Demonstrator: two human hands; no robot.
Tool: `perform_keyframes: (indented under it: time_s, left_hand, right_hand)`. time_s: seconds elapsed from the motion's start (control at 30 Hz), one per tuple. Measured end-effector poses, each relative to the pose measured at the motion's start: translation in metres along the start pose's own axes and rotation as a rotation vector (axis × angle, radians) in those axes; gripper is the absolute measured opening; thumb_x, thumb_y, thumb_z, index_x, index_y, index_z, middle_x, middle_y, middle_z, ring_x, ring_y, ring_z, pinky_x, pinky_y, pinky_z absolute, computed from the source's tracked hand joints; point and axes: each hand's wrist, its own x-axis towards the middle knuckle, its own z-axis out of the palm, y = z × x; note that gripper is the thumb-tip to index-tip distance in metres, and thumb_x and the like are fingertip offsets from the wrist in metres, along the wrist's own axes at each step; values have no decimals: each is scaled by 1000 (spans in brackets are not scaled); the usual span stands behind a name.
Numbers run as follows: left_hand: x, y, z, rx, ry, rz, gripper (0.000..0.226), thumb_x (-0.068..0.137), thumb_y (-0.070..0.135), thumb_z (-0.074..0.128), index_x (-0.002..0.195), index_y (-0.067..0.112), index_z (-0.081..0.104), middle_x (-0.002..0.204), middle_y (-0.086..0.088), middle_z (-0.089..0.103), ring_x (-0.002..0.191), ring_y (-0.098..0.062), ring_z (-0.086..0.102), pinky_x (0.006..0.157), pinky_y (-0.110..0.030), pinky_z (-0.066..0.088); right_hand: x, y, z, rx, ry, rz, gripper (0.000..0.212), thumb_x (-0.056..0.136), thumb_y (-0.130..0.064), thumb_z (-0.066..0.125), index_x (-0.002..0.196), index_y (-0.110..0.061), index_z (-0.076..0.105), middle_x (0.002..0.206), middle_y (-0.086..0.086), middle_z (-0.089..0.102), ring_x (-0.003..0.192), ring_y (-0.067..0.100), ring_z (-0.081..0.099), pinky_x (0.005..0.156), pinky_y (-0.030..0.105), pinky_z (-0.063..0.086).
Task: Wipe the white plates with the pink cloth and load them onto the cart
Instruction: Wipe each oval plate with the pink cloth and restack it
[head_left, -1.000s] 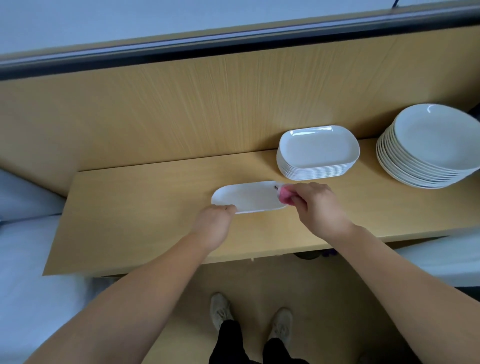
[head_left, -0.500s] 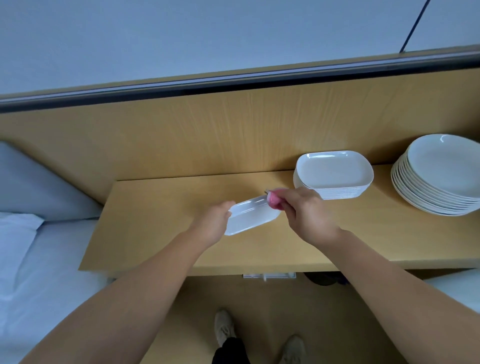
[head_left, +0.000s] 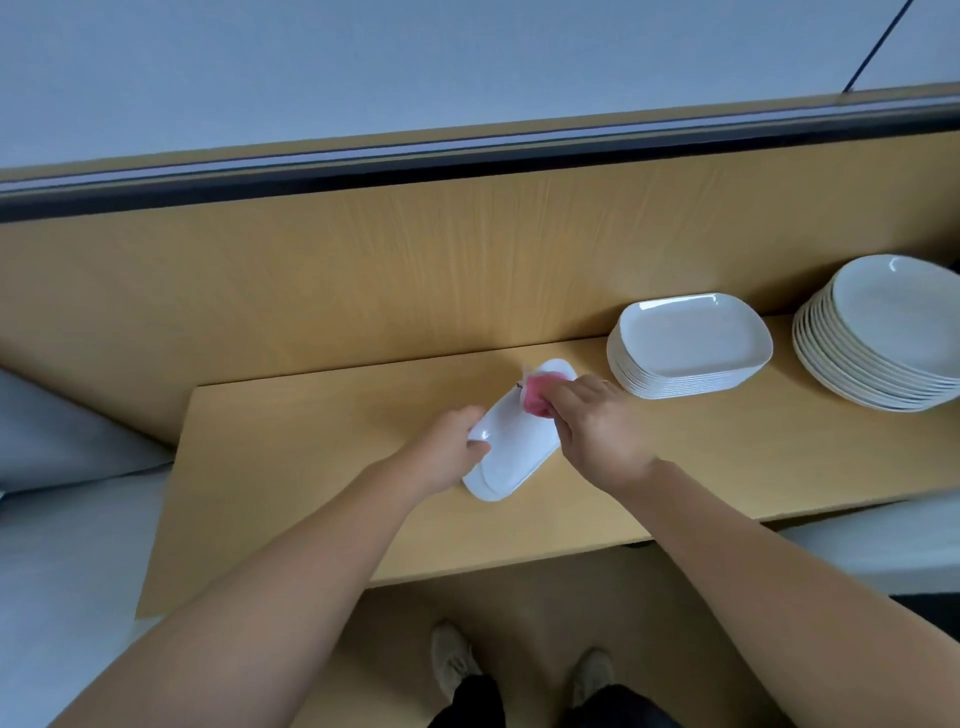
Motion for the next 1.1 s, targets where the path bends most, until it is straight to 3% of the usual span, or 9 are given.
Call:
perform_keyframes:
  time_s: [0.13,0.27,0.43,0.5,0.67,0.73,0.83,1.0,1.1]
  left_hand:
    - [9,-6,5,-17,59,-51,28,85,24,64,111,16,59,102,-5,64,93,-25,62,75,-37,49]
    - [19,-8,5,7,122,-76,15,86,17,60,100,14,62,88,-3,65,78,-22,58,65,-31,43]
    - [25,-6,6,-24,134,-88,39,85,11,60,118,30,63,100,8,69,91,-17,63,75,-29,48]
    - [27,-7,6,-12,142,-115,42,85,11,59,122,32,61,104,8,68,94,-17,62,75,-28,48]
    - [27,-11,11,44,151,-180,34,88,16,57,121,25,60,107,4,65,97,-20,60,77,-30,48]
    - [26,-12,13,4,171,-219,29,88,17,57,116,24,61,104,2,65,95,-20,61,81,-36,52]
    - [25,-12,15,-8,191,-229,26,88,17,57,113,21,62,101,-1,65,94,-22,62,82,-39,54]
    - [25,-15,14,-70,270,-244,28,88,18,60,116,22,61,101,3,65,92,-18,61,78,-34,52]
    - [29,-14,15,-122,285,-252,35,87,19,61,121,19,59,106,2,64,95,-19,60,78,-32,51]
  right_hand:
    - [3,1,22,-90,-68,-82,40,60,14,70,89,-12,69,82,3,68,70,29,60,62,34,45]
    - [1,10,58,-99,-199,-104,45,58,6,79,100,-11,71,104,5,71,96,29,65,79,39,54]
    - [-1,24,83,-118,-469,-137,70,65,-2,81,131,-11,59,139,9,56,127,38,51,98,62,43]
    - [6,35,84,-99,-535,-134,75,65,2,78,136,-13,55,144,8,51,131,38,47,98,63,39]
    - [24,78,86,142,-588,144,55,99,-7,44,151,-18,32,159,-1,24,146,25,24,111,50,34]
    - [27,83,79,197,-587,285,46,104,-19,39,150,-16,33,156,-1,32,138,24,38,107,33,39]
    - [26,77,71,245,-549,384,42,105,-23,36,145,-15,40,148,-1,44,116,22,54,89,25,44]
    - [7,70,78,277,-676,506,56,101,-13,39,154,-11,20,160,7,21,145,25,25,115,36,28]
    - [-7,48,94,152,-762,493,62,98,-7,39,153,-5,11,161,12,7,149,29,11,110,43,34]
